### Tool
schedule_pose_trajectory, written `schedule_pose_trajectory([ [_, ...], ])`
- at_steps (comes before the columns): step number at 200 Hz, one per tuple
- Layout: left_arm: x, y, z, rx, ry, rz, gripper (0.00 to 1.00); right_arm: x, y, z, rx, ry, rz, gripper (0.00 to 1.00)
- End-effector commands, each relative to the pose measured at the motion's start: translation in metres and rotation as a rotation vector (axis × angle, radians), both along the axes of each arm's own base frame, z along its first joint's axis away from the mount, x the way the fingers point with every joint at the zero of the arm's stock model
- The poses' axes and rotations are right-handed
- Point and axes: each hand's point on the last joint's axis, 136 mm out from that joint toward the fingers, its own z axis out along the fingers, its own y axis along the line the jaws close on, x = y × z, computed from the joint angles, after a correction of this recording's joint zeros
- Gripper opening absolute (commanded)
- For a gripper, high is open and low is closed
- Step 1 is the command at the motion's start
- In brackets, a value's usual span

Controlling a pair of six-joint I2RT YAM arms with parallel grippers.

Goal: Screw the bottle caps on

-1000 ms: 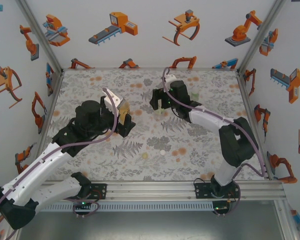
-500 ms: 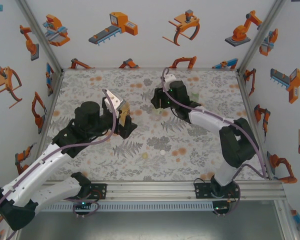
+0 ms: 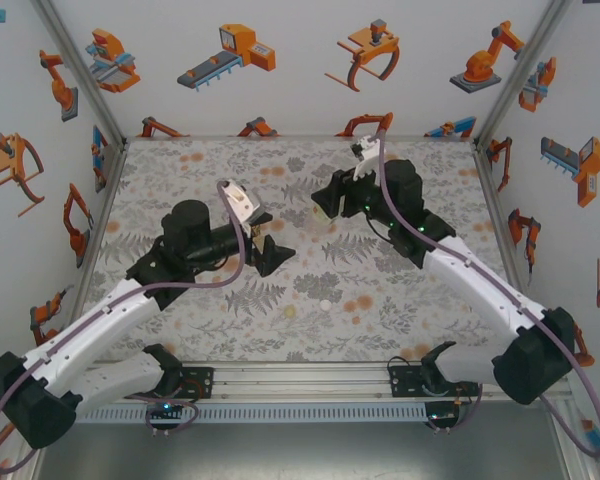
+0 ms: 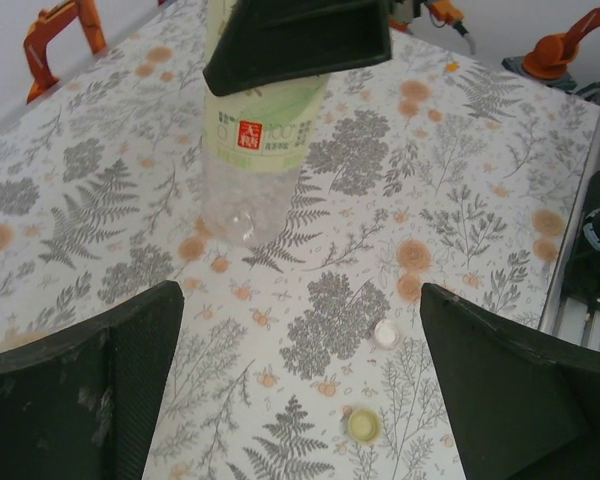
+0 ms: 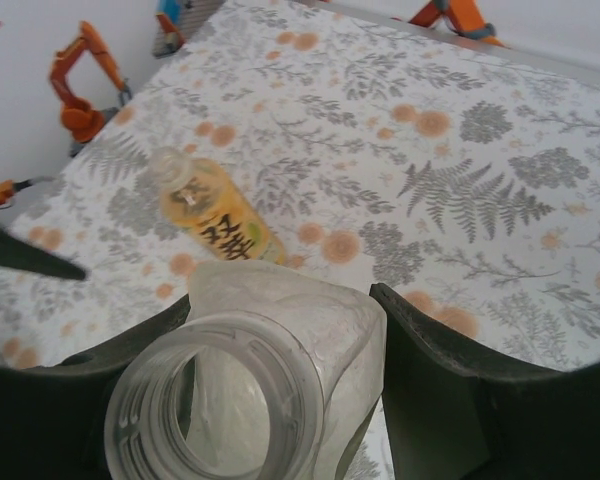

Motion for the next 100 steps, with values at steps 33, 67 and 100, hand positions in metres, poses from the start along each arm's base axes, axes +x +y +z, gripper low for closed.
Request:
schedule_pose_trajectory([
  [33,-0.007,-0.027,0.030,-0.066,-0.139,-0.173,0.96,-0.065,0.011,0.039,0.152,0.064,0.242,0.26],
  [67,-0.024,-0.042,0.040,-0.108,-0.128,-0.331,0.97,-0.105,0.015,0.066,0.209,-0.008,0.425,0.25],
  [100,-0.059,-0.050,0.049,-0.145,-0.069,-0.578,0.97,-0.141,0.015,0.092,0.238,-0.132,0.591,0.22],
])
